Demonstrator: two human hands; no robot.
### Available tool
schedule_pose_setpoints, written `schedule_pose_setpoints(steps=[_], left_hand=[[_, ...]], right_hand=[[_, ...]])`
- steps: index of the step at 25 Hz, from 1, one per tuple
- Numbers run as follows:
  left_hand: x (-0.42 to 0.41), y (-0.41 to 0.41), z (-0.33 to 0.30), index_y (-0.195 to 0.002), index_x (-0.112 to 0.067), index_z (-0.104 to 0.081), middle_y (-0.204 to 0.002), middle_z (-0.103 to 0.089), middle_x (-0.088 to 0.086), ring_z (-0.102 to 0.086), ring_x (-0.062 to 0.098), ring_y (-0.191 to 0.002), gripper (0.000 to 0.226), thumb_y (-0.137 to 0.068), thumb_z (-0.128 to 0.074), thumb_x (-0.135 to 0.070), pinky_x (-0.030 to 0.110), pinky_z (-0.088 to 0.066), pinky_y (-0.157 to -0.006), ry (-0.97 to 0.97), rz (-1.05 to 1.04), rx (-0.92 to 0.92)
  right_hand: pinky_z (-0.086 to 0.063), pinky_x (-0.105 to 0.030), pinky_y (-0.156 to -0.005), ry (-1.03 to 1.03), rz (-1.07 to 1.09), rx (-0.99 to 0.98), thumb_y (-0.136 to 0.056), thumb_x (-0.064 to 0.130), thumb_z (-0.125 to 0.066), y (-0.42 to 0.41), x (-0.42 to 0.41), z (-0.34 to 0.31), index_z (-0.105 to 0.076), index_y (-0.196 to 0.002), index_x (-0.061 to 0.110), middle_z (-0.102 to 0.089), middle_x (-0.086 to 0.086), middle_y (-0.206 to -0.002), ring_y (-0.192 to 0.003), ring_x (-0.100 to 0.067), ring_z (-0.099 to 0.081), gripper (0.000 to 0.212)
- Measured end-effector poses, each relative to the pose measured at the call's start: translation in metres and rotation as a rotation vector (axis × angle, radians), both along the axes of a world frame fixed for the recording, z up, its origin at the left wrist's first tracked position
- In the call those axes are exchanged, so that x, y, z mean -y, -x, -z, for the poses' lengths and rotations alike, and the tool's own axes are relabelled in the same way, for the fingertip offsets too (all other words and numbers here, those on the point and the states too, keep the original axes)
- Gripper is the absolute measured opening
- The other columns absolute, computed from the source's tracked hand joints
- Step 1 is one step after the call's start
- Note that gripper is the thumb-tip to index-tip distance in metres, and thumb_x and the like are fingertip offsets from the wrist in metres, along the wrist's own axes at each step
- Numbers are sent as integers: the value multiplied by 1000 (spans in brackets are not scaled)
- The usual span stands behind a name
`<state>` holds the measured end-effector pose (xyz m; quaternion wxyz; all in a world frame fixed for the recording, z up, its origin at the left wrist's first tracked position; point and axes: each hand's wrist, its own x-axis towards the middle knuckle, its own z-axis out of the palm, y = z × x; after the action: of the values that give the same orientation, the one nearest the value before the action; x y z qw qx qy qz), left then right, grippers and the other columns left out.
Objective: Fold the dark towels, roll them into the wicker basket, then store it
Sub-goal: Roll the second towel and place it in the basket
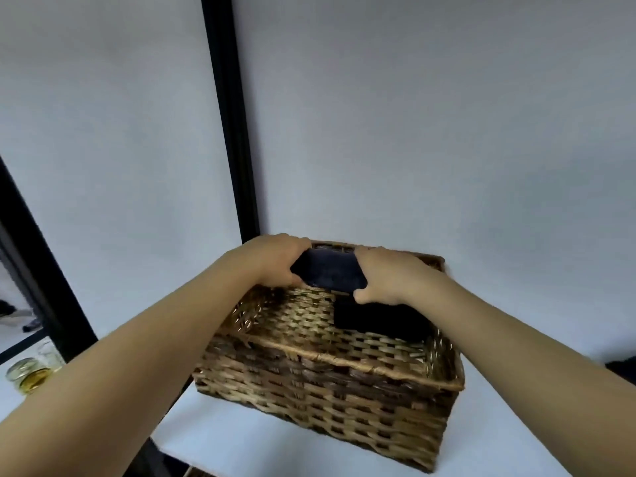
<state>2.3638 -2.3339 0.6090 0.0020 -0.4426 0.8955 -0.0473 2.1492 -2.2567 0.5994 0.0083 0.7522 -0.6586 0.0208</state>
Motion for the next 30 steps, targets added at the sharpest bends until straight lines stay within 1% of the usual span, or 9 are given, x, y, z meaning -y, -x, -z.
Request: schedule_pose_setpoints(steps=[3, 6, 8, 13, 17, 20, 23, 26, 30], left_hand=[[37, -1, 15, -128, -23, -45, -126, -62, 4, -60, 26, -111, 64, -81, -74, -56, 40, -50, -90, 74, -22, 224], [65, 5, 33, -132, -19, -48, -131, -60, 7, -56, 27, -120, 71, -80, -72, -61, 41, -46, -102, 166, 17, 492], [83, 10, 38, -134, -17, -52, -132, -61, 6, -56, 26, -122, 69, -81, -74, -56, 41, -47, -103, 136, 8, 572], [116, 5, 57, -145, -14, -44, -134, -59, 8, -55, 29, -124, 78, -82, -80, -43, 45, -52, -99, -29, 0, 578], [130, 1, 76, -143, -16, -47, -134, -58, 6, -58, 29, -120, 74, -82, -80, -42, 44, -54, -96, -99, 48, 617], [129, 3, 86, -147, -13, -44, -137, -55, 10, -58, 30, -119, 75, -85, -79, -35, 40, -53, -94, -145, 49, 619], [125, 0, 88, -157, -13, -22, -134, -57, 14, -59, 31, -118, 93, -86, -80, -29, 37, -51, -89, -161, 23, 531], [123, -3, 93, -157, -12, -18, -134, -58, 13, -58, 30, -118, 91, -89, -76, -27, 34, -49, -86, -161, 44, 513], [126, -5, 99, -158, -12, -16, -135, -57, 14, -58, 29, -117, 84, -94, -69, -20, 33, -48, -86, -221, 27, 504]], right_hand=[[-55, -39, -77, -109, 32, -67, -84, 43, -71, -22, 47, 25, -48, -129, 15, -61, -3, -118, -95, -26, -62, 58], [-54, -37, -70, -183, 9, -133, -86, 47, -70, -35, 84, 49, -55, -119, 16, -63, -2, -110, -91, -25, -63, 47], [-55, -37, -68, -169, -19, -159, -88, 47, -68, -39, 104, 57, -55, -118, 16, -63, -2, -108, -88, -24, -62, 45], [-57, -41, -78, -183, -1, -49, -87, 52, -69, -44, 128, 98, -49, -129, 17, -62, -5, -118, -97, -27, -62, 58], [-49, -36, -76, -182, -16, -160, -88, 55, -67, -46, 135, 112, -47, -132, 15, -62, -9, -119, -105, -30, -61, 63], [-43, -39, -77, -188, -14, -223, -88, 56, -67, -46, 137, 117, -41, -137, 13, -61, -12, -123, -112, -32, -59, 70], [-42, -43, -94, -213, -15, -204, -90, 56, -65, -47, 139, 121, -39, -140, 13, -59, -13, -129, -124, -32, -50, 71], [-33, -47, -110, -230, -11, -193, -93, 57, -59, -47, 138, 127, -35, -146, 13, -57, -14, -135, -133, -33, -42, 73], [-32, -46, -109, -185, -55, -305, -98, 59, -46, -48, 131, 128, -36, -146, 9, -55, -15, -137, -135, -33, -38, 70]])
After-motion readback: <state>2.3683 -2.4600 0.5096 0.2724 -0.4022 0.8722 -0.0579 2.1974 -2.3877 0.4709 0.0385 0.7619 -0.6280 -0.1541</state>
